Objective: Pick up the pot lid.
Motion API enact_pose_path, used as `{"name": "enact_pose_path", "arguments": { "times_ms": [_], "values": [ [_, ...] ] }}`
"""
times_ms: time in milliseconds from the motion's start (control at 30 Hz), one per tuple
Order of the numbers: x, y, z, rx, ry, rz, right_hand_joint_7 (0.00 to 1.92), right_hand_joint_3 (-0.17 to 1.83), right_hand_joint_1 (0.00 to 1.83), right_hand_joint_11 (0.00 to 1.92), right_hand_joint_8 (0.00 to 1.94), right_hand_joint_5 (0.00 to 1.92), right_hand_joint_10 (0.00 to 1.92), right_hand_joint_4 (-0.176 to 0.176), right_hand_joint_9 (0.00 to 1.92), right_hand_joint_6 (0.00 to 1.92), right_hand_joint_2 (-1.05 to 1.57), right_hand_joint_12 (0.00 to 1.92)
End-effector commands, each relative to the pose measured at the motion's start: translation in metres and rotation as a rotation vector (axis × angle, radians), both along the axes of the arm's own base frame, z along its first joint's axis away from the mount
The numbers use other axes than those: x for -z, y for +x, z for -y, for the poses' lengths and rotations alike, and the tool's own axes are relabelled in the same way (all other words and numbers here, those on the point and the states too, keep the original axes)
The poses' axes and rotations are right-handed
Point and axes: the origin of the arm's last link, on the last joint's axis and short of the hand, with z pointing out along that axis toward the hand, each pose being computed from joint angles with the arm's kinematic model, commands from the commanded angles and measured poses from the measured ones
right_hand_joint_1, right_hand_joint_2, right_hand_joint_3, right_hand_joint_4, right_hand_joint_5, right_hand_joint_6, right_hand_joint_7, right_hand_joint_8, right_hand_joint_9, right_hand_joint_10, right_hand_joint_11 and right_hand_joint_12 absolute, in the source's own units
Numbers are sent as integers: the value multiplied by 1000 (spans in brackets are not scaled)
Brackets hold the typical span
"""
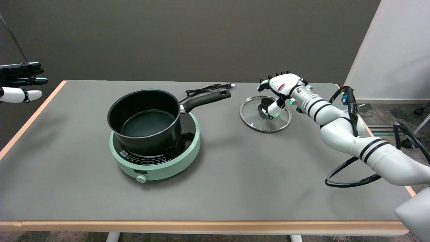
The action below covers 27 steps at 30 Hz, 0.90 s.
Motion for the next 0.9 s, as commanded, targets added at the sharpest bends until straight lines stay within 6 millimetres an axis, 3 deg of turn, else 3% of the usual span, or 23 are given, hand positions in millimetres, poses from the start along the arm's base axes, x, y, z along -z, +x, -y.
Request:
{"name": "enact_pose_path", "arguments": {
  "times_ms": [33, 67, 900],
  "values": [
    [-1, -8, 2, 22, -14, 10, 597, 947, 842, 482, 194, 524, 408, 124, 625, 243, 531, 1214],
    [-1, -9, 2, 23, -15, 10, 601, 970, 787, 488, 194, 517, 437, 125, 615, 265, 542, 1185],
    [0, -19, 2, 50, -25, 19, 735, 843, 903, 463, 287, 666, 493, 135, 725, 445, 634, 1239]
  ]
}}
